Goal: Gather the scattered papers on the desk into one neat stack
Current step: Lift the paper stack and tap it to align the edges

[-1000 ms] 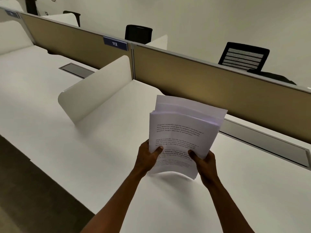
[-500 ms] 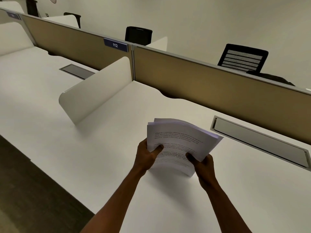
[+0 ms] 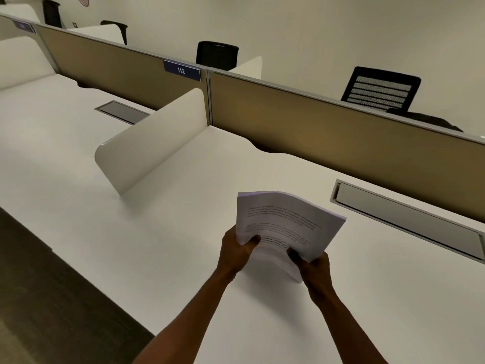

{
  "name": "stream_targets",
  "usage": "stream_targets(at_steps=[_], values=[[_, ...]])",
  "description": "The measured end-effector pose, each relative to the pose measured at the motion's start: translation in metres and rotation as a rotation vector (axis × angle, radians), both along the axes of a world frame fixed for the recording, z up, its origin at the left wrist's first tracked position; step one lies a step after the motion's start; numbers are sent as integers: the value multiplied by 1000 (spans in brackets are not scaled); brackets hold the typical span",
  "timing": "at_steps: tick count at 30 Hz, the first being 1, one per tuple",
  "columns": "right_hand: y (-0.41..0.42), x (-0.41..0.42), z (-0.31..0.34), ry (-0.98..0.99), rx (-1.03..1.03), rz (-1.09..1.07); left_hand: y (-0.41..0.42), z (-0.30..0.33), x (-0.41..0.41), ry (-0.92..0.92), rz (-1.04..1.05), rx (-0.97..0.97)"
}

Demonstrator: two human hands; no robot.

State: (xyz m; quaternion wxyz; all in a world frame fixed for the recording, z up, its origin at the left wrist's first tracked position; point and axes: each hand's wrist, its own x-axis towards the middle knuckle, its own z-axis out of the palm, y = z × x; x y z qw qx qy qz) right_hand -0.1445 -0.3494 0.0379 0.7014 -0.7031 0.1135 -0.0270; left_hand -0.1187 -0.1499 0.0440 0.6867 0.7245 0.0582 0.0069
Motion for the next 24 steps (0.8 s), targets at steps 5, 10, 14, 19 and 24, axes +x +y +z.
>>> stream_targets(at_steps=[5, 10, 14, 19, 24], values=[[-6, 1, 4, -23, 14, -23, -3, 1, 1, -8, 5, -13], [-4, -6, -8, 12, -119, -19, -5, -12, -5, 64, -18, 1], [-12, -10, 7, -87, -402, 21, 0, -10, -5, 106, -41, 29], [-26, -8, 32, -129, -535, 175, 4, -2, -6, 127, -29, 224], [-45, -1, 73, -188, -672, 325, 9, 61, 17, -350, 116, 599]])
